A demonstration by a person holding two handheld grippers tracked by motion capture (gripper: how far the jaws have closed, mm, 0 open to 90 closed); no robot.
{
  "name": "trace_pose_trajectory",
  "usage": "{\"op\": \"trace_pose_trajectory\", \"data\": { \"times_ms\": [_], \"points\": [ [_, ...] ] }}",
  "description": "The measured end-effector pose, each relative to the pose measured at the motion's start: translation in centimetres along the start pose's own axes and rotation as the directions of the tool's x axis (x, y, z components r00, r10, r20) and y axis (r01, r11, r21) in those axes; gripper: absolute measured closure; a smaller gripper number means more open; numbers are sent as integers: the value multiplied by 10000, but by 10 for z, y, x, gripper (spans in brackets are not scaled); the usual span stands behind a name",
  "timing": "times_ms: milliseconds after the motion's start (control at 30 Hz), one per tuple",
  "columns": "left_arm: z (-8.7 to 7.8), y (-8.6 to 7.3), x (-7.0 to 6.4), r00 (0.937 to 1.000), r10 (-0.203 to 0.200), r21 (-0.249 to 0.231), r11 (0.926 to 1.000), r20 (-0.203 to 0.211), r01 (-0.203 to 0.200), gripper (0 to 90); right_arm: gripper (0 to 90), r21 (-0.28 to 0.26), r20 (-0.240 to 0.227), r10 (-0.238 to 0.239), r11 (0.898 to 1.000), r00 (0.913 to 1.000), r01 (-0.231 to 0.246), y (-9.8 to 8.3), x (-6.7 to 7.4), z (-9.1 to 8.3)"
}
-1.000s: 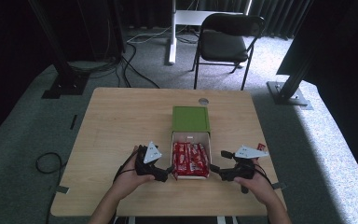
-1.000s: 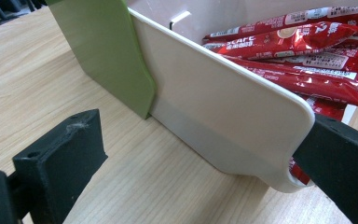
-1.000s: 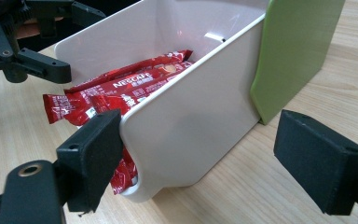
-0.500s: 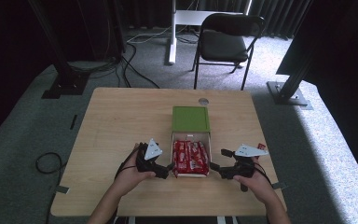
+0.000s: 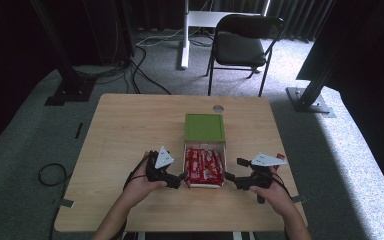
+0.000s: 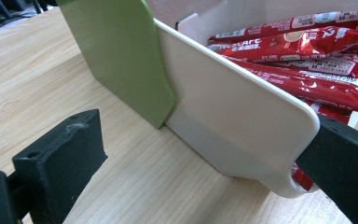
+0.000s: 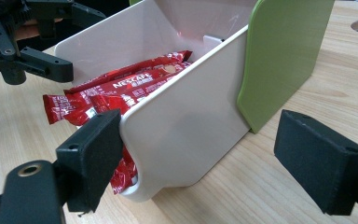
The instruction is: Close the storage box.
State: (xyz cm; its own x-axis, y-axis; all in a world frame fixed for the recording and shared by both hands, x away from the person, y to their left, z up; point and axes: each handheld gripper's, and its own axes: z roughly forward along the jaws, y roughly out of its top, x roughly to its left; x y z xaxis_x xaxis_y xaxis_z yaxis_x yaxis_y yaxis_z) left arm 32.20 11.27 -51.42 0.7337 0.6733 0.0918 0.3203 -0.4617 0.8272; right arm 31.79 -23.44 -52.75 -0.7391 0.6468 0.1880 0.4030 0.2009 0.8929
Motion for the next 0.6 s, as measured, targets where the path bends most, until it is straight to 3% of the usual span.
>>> {"op": "trace_pose_trajectory", "data": {
  "times_ms": [600],
  "points": [
    [4,3,7,9999,-147,60,9999,12,147,31,153,35,57,24,10000,10000,-25,4,-4,5]
  ]
}}
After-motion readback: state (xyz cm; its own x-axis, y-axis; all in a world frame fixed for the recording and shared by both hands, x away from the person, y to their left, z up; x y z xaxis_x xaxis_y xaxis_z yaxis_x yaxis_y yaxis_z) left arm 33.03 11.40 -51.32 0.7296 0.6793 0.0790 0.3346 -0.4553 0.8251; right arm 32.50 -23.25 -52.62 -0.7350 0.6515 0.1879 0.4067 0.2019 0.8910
